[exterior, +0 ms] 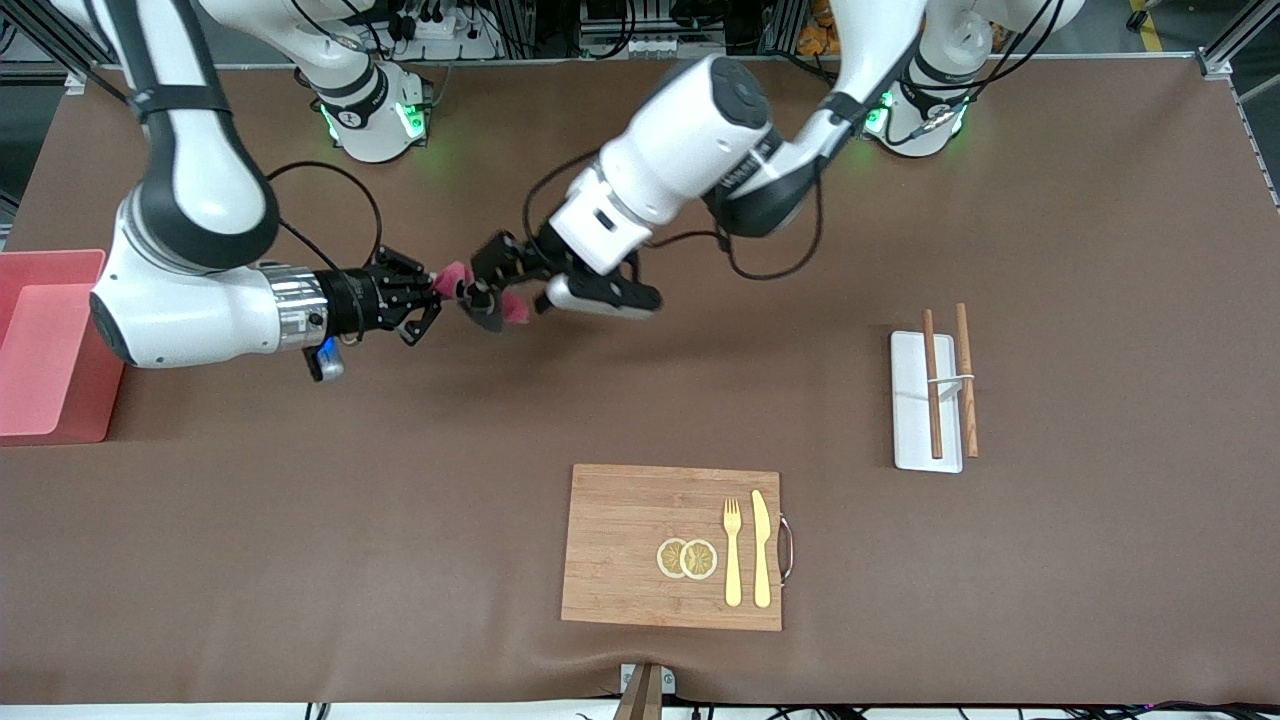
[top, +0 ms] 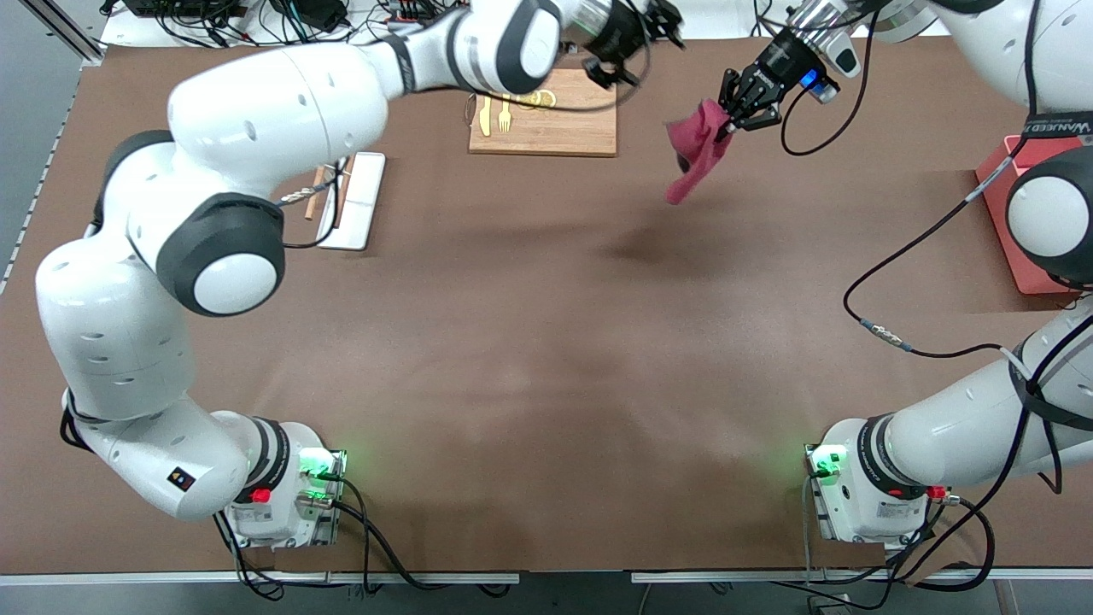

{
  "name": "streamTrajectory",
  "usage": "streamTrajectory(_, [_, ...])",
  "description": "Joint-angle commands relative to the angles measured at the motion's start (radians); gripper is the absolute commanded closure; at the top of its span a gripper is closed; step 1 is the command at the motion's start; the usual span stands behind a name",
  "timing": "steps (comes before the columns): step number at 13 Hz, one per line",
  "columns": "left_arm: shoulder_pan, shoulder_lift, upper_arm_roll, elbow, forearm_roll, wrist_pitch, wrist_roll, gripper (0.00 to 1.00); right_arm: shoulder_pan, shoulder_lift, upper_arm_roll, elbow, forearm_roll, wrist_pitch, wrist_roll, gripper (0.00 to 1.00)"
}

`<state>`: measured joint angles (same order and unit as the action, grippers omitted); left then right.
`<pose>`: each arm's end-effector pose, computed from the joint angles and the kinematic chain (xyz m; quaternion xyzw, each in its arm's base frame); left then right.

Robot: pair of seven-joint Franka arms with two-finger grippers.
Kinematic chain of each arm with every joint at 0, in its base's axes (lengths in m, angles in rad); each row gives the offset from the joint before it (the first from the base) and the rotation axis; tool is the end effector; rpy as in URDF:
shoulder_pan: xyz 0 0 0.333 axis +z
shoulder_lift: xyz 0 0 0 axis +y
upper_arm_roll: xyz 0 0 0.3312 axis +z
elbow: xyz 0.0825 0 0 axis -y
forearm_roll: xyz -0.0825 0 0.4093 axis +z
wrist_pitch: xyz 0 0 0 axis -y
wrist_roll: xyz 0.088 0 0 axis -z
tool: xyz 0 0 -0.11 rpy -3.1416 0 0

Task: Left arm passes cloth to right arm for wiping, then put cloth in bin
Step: 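Grasp the cloth with the right gripper from the left gripper, then carry the cloth with the right gripper while the left gripper withdraws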

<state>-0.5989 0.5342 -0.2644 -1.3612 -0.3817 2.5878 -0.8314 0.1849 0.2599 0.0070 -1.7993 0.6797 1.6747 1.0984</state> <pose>0.5552 -0.5611 0.5038 0.9087 0.1408 0.0686 0.3869 0.5925 0.1791 0.3975 -0.7891 0.4925 0.3362 0.1471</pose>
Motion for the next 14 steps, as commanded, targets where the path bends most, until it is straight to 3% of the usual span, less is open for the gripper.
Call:
streamTrajectory(1, [0.100,-0.062,-0.001,-0.019,0.024,-0.101,-0.009,0.00,0.077,0.013,0.004,-0.032,-0.194,0.167,-0.061,1.00])
streamTrajectory(3, [0.184,-0.098,-0.003,-0.018,0.073,-0.222,-0.002,0.00,0.117,0.042,0.004,-0.084,-0.255,0.277,-0.102,1.00])
streamTrajectory(6, [0.272,-0.128,-0.004,-0.018,0.188,-0.394,0.035,0.00,0.151,0.077,0.004,-0.211,-0.259,0.518,-0.193,1.00])
streamTrajectory(9, [0.370,-0.174,-0.004,-0.019,0.228,-0.611,0.179,0.00,0.084,0.088,-0.010,-0.299,-0.284,0.615,-0.437,1.00])
streamTrajectory(12, [0.514,-0.243,-0.004,-0.030,0.233,-0.782,0.397,0.00,-0.048,0.097,-0.131,-0.308,-0.613,0.618,-0.694,1.00])
streamTrajectory(14, [0.585,-0.269,-0.003,-0.039,0.237,-0.830,0.497,0.00,-0.230,0.090,-0.133,-0.299,-0.661,0.617,-1.064,1.00])
